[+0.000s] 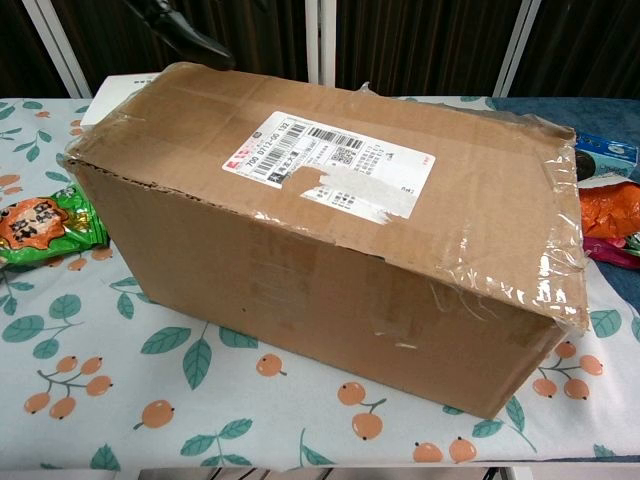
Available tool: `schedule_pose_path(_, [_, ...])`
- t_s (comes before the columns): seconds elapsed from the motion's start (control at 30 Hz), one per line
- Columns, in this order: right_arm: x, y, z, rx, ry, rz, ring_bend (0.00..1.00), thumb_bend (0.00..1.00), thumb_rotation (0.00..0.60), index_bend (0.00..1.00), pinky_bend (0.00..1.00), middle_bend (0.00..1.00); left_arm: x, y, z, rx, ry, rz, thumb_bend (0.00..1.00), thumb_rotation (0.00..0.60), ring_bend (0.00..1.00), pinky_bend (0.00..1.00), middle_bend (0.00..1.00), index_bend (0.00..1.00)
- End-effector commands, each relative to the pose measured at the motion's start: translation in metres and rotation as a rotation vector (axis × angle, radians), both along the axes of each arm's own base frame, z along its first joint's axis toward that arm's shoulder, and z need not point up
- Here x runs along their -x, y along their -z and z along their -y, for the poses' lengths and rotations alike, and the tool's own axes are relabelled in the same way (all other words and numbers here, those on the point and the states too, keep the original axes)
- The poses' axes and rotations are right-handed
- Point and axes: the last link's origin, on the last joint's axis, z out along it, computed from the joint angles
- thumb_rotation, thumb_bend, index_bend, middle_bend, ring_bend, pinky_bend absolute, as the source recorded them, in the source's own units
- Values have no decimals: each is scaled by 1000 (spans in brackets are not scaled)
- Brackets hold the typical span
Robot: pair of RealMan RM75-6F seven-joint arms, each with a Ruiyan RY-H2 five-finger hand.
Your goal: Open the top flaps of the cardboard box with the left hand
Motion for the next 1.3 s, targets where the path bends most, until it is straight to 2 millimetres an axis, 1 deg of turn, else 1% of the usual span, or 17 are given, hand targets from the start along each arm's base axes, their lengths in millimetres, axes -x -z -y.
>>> schedule_pose_path(0.03, [1, -2, 0, 4, 0, 1, 0, 183, 600, 0, 0, 0, -6, 12, -7, 30, -12, -8, 0, 439, 88, 170, 264, 169])
schedule_pose_path(0.3, [7, -1, 1, 0, 12, 12, 0, 183, 600, 0, 0, 0, -2, 19, -10, 70, -41, -54, 0, 430, 88, 170, 326, 169])
schedule_pose_path(0.4, [7, 0, 2, -1, 10, 13, 0, 184, 600, 0, 0, 0, -2, 18, -10, 81, -42, -70, 0, 415, 88, 170, 361, 169])
schedule_pose_path(0.57, [8, 1, 2, -1, 11, 14, 0, 185, 600, 0, 0, 0, -2, 18, -7, 97, -40, -95, 0, 385, 88, 170, 390, 169])
schedule_pose_path(0.73, [8, 0, 2, 4, 10, 15, 0, 185, 600, 0, 0, 0, -5, 14, -5, 98, -35, -87, 0, 379, 88, 170, 426, 169])
schedule_pose_path(0.9, [8, -2, 1, 10, 10, 14, 0, 187, 600, 0, 0, 0, -8, 2, 0, 74, -15, -65, 0, 375, 100, 170, 477, 161])
schedule_pose_path(0.97, [7, -2, 1, 10, 11, 12, 0, 188, 600, 0, 0, 0, -9, -3, 3, 71, -12, -61, 0, 375, 119, 170, 520, 157])
schedule_pose_path(1.1, [2, -4, 2, 12, -5, 3, 0, 190, 600, 0, 0, 0, -13, -18, 14, 72, 5, -57, 0, 375, 156, 170, 573, 139])
schedule_pose_path(1.3, [-6, -5, 4, 13, -28, -1, 0, 190, 600, 0, 0, 0, -18, -42, 28, 64, 12, -23, 0, 373, 185, 170, 616, 119])
